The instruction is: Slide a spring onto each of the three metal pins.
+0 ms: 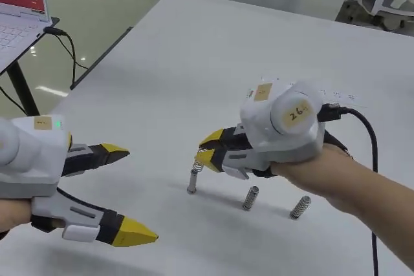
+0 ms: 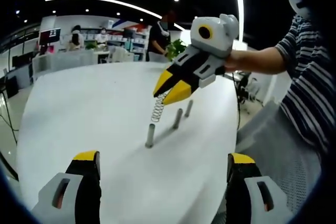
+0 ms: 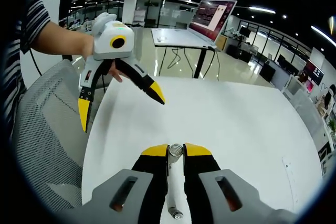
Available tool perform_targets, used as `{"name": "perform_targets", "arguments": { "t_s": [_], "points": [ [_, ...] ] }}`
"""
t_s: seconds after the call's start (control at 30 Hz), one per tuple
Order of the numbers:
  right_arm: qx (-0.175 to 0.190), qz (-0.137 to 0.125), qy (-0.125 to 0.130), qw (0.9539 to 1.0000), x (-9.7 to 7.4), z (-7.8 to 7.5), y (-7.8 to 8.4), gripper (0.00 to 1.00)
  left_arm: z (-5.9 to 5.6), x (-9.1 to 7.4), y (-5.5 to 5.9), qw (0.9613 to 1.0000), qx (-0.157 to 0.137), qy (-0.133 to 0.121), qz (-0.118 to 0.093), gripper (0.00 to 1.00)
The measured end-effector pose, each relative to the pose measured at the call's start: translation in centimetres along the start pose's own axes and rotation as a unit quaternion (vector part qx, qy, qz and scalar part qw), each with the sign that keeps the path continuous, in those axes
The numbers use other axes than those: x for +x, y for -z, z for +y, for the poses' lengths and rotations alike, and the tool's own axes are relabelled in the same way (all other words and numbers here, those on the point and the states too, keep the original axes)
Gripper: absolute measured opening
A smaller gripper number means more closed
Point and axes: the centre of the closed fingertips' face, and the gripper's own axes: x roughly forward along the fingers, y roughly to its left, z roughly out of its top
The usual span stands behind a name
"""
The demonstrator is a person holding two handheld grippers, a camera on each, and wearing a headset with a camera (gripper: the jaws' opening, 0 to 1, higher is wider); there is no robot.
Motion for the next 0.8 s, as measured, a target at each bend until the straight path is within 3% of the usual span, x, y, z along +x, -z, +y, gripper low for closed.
{"name": "perform_targets", "arguments": {
  "t_s": [0.5,0.8],
  "points": [
    [-0.005,0.022,-0.007,0.9997,1.6,0.2,1.2,0.07,0.2,-0.1,0.2,1.0000,-0.006,-0.006,-0.002,0.98],
    [-0.008,0.058,-0.017,0.9981,3.6,0.8,3.2,0.07,0.0,0.1,0.2,1.0000,-0.007,-0.004,-0.001,0.98]
  ]
}}
